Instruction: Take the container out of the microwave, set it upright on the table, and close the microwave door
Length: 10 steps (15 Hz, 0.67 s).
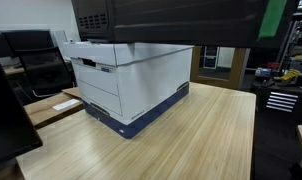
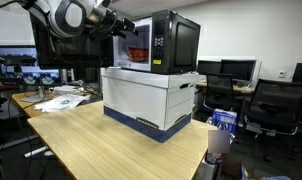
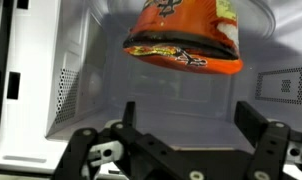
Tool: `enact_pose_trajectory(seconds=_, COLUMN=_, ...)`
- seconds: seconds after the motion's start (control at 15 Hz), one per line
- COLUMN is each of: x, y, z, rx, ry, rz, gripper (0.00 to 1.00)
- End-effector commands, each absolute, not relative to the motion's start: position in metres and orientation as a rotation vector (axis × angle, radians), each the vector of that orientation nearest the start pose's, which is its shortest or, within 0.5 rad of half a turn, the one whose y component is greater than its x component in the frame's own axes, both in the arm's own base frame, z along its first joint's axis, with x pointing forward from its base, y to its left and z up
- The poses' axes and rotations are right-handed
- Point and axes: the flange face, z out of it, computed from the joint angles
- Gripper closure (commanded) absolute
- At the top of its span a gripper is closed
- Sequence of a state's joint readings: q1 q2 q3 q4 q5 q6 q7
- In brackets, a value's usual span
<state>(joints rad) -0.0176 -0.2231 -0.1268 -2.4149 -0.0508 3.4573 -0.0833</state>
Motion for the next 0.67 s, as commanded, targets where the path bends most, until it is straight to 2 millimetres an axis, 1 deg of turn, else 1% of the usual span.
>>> enact_pose_trajectory(seconds=0.0, x=0.497, y=-0.062, z=0.526, rx=-2.765, ry=-0.116, rz=-1.775, gripper=0.0)
enact_pose_trajectory(seconds=0.07, x=0.497, y=-0.065, z=0.54, rx=-2.692, ry=-0.029, rz=-1.855, gripper=0.0)
enact_pose_trajectory(seconds=0.13, x=0.499, y=-0.062, z=0.531, rx=-2.725, ry=-0.052, rz=-1.806, gripper=0.0)
enact_pose_trajectory(seconds=0.2, x=0.499, y=-0.061, z=0.527, rx=-2.735, ry=-0.058, rz=-1.789, gripper=0.0)
enact_pose_trajectory(seconds=0.6, x=0.499, y=-0.061, z=0.525, rx=-2.743, ry=-0.066, rz=-1.779, gripper=0.0)
